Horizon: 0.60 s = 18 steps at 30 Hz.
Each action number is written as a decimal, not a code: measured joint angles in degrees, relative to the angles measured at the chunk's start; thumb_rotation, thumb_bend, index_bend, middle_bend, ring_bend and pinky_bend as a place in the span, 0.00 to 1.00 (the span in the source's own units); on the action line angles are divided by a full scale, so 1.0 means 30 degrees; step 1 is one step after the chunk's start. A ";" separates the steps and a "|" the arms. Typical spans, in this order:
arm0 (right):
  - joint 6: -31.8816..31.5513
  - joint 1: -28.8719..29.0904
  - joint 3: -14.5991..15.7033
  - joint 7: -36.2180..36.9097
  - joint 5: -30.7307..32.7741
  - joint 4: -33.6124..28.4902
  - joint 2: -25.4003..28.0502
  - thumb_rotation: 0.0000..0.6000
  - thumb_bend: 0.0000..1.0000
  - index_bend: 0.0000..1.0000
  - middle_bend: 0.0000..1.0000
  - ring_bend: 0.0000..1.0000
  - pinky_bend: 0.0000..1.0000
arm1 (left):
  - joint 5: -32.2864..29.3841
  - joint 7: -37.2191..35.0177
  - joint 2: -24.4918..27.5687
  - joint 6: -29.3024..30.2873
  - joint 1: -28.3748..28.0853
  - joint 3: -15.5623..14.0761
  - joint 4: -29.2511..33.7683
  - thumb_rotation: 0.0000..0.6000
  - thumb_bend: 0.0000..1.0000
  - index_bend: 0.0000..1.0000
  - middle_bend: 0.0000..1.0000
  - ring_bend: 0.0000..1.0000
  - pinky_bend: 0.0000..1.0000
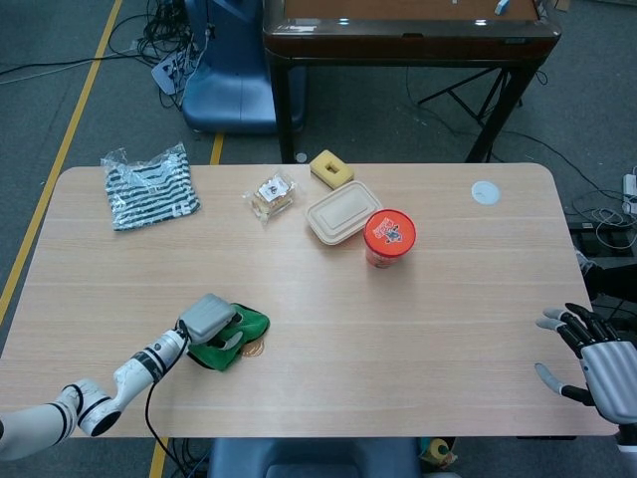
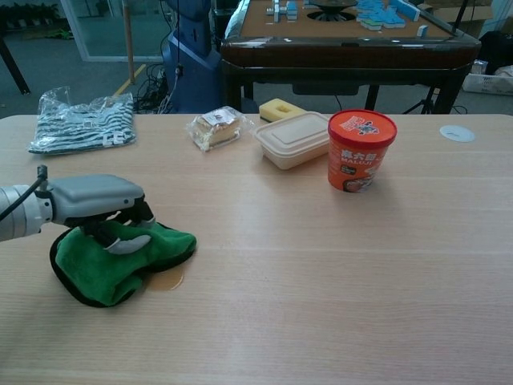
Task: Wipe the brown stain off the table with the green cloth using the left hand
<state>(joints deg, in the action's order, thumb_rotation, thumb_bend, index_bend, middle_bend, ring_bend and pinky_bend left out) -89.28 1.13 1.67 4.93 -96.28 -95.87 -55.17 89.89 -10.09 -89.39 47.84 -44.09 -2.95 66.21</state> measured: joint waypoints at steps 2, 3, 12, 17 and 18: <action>0.0004 -0.0006 0.0002 -0.0006 0.0009 -0.0002 0.0004 1.00 0.33 0.30 0.26 0.14 0.19 | 0.0275 -0.0388 -0.0375 -0.0140 -0.0165 -0.0152 -0.0086 1.00 0.46 0.69 0.78 0.79 1.00; 0.0006 -0.0011 0.0001 -0.0008 0.0019 -0.0003 -0.0001 1.00 0.33 0.30 0.26 0.14 0.19 | 0.0425 -0.0524 -0.0529 -0.0180 -0.0237 -0.0230 -0.0110 1.00 0.46 0.69 0.78 0.79 1.00; -0.0126 -0.0119 0.0018 -0.0055 0.0029 -0.0039 0.0031 1.00 0.33 0.30 0.26 0.14 0.19 | 0.1682 -0.1677 -0.1413 0.0054 -0.0718 -0.0872 0.0563 1.00 0.46 0.69 0.78 0.79 1.00; -0.0127 -0.0144 0.0006 -0.0133 0.0066 -0.0128 0.0090 1.00 0.33 0.30 0.26 0.14 0.19 | 0.2338 -0.1918 -0.1675 0.0353 -0.0872 -0.1315 0.1185 1.00 0.46 0.69 0.78 0.79 1.00; -0.0132 -0.0143 0.0003 -0.0147 0.0053 -0.0147 0.0099 1.00 0.33 0.30 0.26 0.14 0.19 | 0.2482 -0.1837 -0.1720 0.0377 -0.0903 -0.1395 0.1191 1.00 0.46 0.69 0.78 0.79 1.00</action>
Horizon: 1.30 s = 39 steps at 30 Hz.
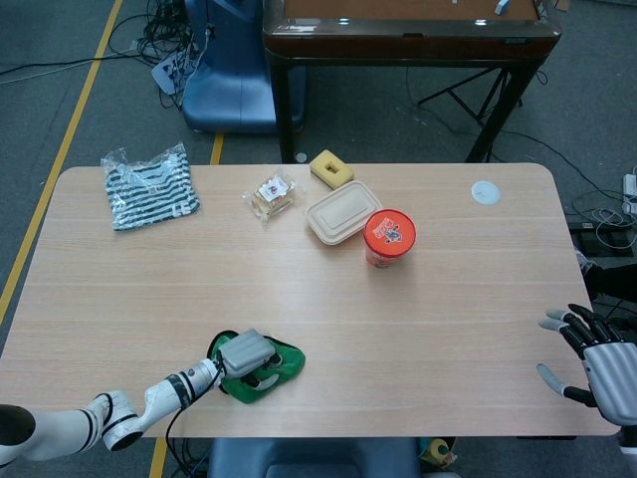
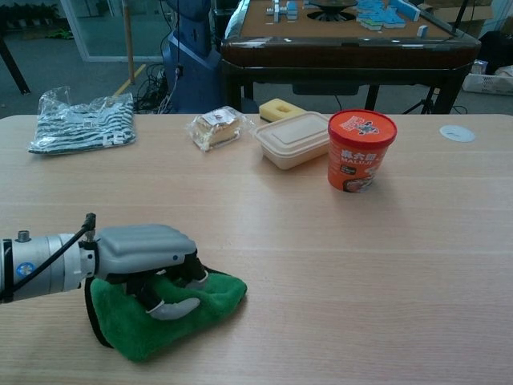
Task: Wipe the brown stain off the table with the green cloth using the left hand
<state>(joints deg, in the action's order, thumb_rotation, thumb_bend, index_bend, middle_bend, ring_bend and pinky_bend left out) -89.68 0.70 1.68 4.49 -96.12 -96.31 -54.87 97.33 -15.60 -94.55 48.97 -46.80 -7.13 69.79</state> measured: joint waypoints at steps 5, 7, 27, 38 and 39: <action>-0.0070 -0.0040 -0.0010 -0.0021 -0.0012 -0.0059 0.0049 1.00 0.33 0.30 0.26 0.14 0.19 | 0.0391 0.1258 -0.0328 0.0246 -0.0071 -0.0182 -0.0726 1.00 0.46 0.69 0.78 0.79 1.00; -0.0093 -0.0061 -0.0010 -0.0016 -0.0005 -0.0064 0.0063 1.00 0.33 0.30 0.26 0.14 0.19 | 0.0447 0.1728 -0.0413 0.0384 -0.0064 -0.0187 -0.1288 1.00 0.46 0.69 0.78 0.79 1.00; -0.0072 -0.0017 -0.0067 -0.0213 -0.0106 -0.0303 0.0136 1.00 0.33 0.30 0.26 0.14 0.19 | -0.2211 0.2438 0.0130 0.0125 0.0545 0.1139 -0.5924 1.00 0.46 0.70 0.79 0.79 1.00; -0.0086 -0.0022 -0.0077 -0.0141 -0.0117 -0.0258 0.0100 1.00 0.33 0.30 0.26 0.14 0.19 | -0.2695 0.1053 0.0119 -0.0209 0.0856 0.1299 -0.5865 1.00 0.46 0.70 0.79 0.79 1.00; -0.0094 -0.0027 -0.0079 -0.0138 -0.0117 -0.0255 0.0110 1.00 0.33 0.30 0.26 0.14 0.19 | -0.2530 0.0960 0.0103 -0.0183 0.0840 0.1190 -0.5666 1.00 0.46 0.70 0.79 0.79 1.00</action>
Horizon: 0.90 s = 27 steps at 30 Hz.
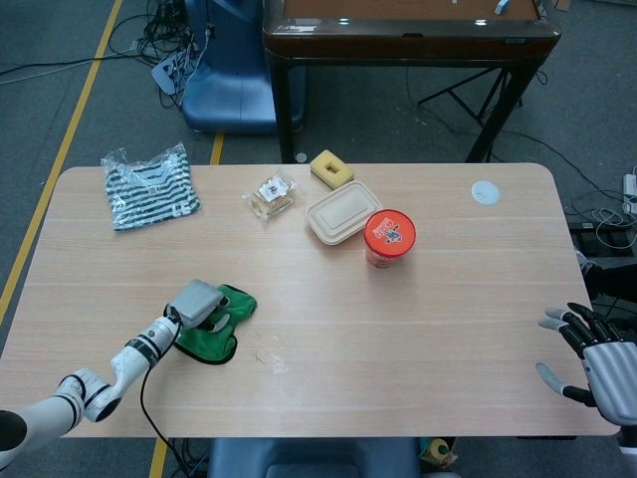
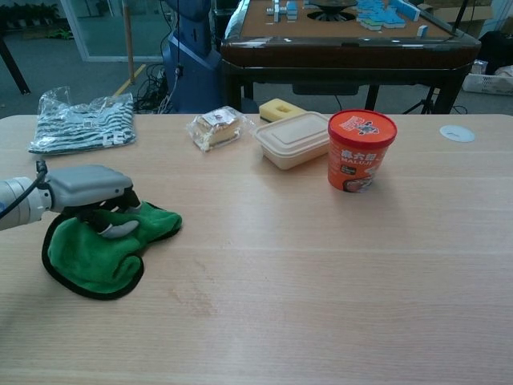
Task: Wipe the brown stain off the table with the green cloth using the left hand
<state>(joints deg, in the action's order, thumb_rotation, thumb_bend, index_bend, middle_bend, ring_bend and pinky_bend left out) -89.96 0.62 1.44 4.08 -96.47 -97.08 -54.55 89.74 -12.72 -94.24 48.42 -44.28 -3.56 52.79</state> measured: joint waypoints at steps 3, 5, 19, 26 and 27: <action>-0.0035 -0.0022 0.0010 -0.0018 -0.0024 -0.0007 0.0029 1.00 0.33 0.30 0.26 0.14 0.19 | 0.0542 -0.0340 -0.0078 0.0084 -0.0080 -0.0374 0.0726 1.00 0.46 0.70 0.80 0.79 1.00; -0.0063 -0.0037 0.0005 -0.0004 -0.0019 -0.0004 0.0038 1.00 0.33 0.30 0.26 0.14 0.19 | 0.0822 -0.0681 -0.0140 0.0113 -0.0144 -0.0589 0.1269 1.00 0.46 0.70 0.80 0.79 1.00; -0.0103 -0.0068 -0.0038 0.0129 0.0056 0.0110 0.0001 1.00 0.33 0.30 0.26 0.14 0.19 | 0.2848 -0.2025 -0.0183 0.0403 -0.0882 -0.1958 0.5390 1.00 0.46 0.70 0.80 0.79 1.00; -0.0132 -0.0081 -0.0061 0.0146 0.0075 0.0094 0.0036 1.00 0.33 0.30 0.26 0.14 0.19 | 0.3418 -0.1217 -0.0209 0.0458 -0.1161 -0.2236 0.5869 1.00 0.46 0.70 0.80 0.79 1.00; -0.0135 -0.0085 -0.0059 0.0146 0.0075 0.0090 0.0035 1.00 0.33 0.30 0.26 0.14 0.19 | 0.3395 -0.1024 -0.0250 0.0465 -0.1158 -0.2212 0.5728 1.00 0.46 0.70 0.80 0.78 1.00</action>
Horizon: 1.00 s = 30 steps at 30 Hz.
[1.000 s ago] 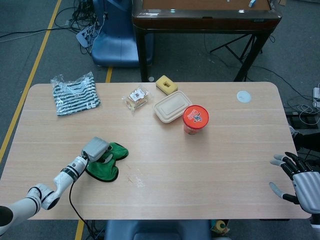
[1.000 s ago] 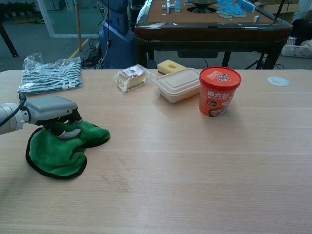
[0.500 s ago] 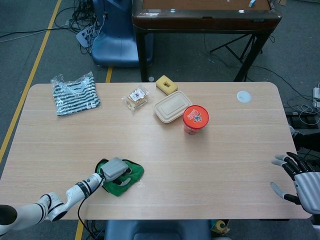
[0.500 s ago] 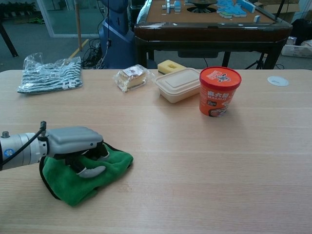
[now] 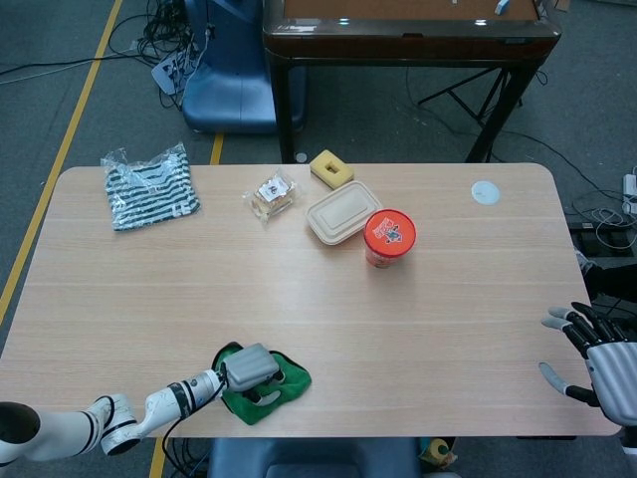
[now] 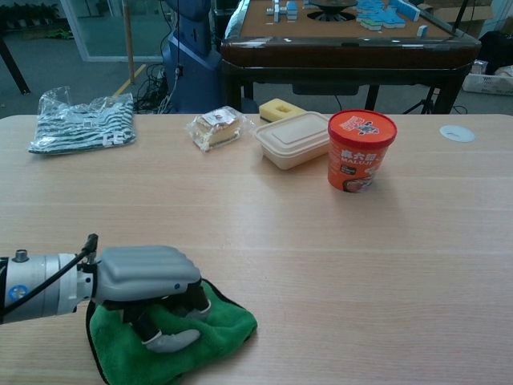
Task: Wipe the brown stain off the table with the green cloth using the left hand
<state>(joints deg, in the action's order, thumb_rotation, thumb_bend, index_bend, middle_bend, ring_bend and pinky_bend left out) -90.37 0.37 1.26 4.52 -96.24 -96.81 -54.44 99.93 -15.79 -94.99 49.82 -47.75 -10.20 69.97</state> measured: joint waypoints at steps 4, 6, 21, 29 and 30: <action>-0.0018 -0.0011 0.0001 0.0013 -0.0010 -0.0004 0.0000 1.00 0.33 0.30 0.26 0.14 0.19 | -0.0208 0.0573 -0.0267 0.0128 0.0100 0.0205 -0.1013 1.00 0.46 0.70 0.80 0.78 1.00; -0.0037 -0.0006 -0.0005 0.0003 -0.0045 -0.0030 0.0005 1.00 0.33 0.30 0.26 0.14 0.19 | -0.0405 0.0746 -0.0406 0.0178 0.0177 0.0352 -0.1705 1.00 0.46 0.70 0.80 0.78 1.00; -0.0044 0.0041 -0.0036 -0.0131 -0.0150 -0.0211 0.0062 1.00 0.33 0.30 0.26 0.14 0.19 | -0.2333 0.0963 -0.1012 0.0227 0.0718 0.1661 -0.6912 1.00 0.46 0.70 0.80 0.78 1.00; -0.0217 -0.0021 -0.0041 -0.0038 -0.0217 -0.0157 0.0042 1.00 0.33 0.30 0.26 0.14 0.19 | -0.4011 0.1581 -0.0841 0.0035 0.0890 0.3138 -0.8570 1.00 0.46 0.70 0.80 0.78 1.00; -0.0228 -0.0026 -0.0042 -0.0004 -0.0220 -0.0127 0.0024 1.00 0.33 0.30 0.26 0.14 0.19 | -0.4151 0.1566 -0.0696 0.0148 0.0896 0.3345 -0.8510 1.00 0.46 0.70 0.80 0.78 1.00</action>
<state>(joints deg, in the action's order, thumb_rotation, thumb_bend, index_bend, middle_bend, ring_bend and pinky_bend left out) -91.05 0.29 1.14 4.50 -96.90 -97.19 -54.37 87.48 -11.10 -97.07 50.26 -45.06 -0.16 44.44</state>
